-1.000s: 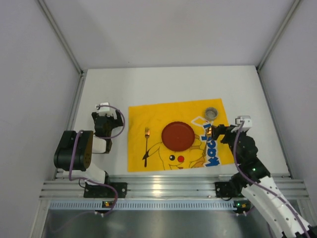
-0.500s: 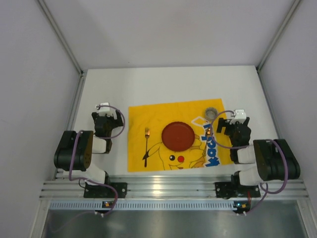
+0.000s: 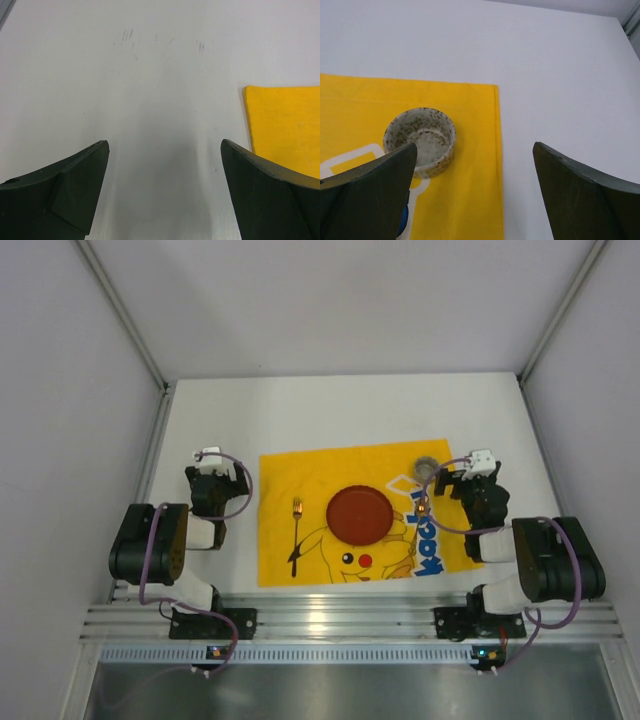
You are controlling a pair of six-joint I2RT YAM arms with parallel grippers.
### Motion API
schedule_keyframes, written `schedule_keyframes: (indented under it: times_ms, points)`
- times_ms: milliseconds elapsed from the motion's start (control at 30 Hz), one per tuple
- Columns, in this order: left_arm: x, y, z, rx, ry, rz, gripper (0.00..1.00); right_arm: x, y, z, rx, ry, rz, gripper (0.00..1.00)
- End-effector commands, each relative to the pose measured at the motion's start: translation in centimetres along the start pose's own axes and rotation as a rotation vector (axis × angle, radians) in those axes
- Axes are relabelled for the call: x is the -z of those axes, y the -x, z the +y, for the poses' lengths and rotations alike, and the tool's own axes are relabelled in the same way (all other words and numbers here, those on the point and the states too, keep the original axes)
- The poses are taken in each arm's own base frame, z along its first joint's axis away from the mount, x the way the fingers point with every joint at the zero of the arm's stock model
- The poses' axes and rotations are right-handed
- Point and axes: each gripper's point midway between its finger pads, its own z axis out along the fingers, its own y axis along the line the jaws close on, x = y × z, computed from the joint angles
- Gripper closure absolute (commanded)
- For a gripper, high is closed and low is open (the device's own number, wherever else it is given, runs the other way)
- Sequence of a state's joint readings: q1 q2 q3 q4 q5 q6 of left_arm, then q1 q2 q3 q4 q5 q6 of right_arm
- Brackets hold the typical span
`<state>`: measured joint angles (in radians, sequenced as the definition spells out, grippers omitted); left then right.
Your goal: Set the dinner table for one person
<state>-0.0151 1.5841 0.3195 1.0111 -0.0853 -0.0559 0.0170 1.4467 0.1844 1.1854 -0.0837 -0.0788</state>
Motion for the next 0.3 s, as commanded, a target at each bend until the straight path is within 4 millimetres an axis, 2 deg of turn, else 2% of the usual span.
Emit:
schedule_keyframes:
  times_ms: [0,167,200,267]
  points:
    - [-0.1,2.4,-0.3,0.004,-0.014,-0.090,0.02,-0.9,2.5,0.1,0.013,0.025,-0.079,0.00]
    - [-0.1,2.4,-0.3,0.004,-0.015,-0.090,0.01,-1.2,2.3,0.4,-0.003,0.040,-0.067,0.00]
    - [-0.1,2.3,-0.3,0.004,-0.014,-0.088,0.01,-1.1,2.3,-0.7,-0.009,0.016,-0.066,0.00]
    - [-0.1,2.4,-0.3,0.004,-0.014,-0.090,0.02,-1.1,2.3,-0.7,-0.009,0.014,-0.067,0.00]
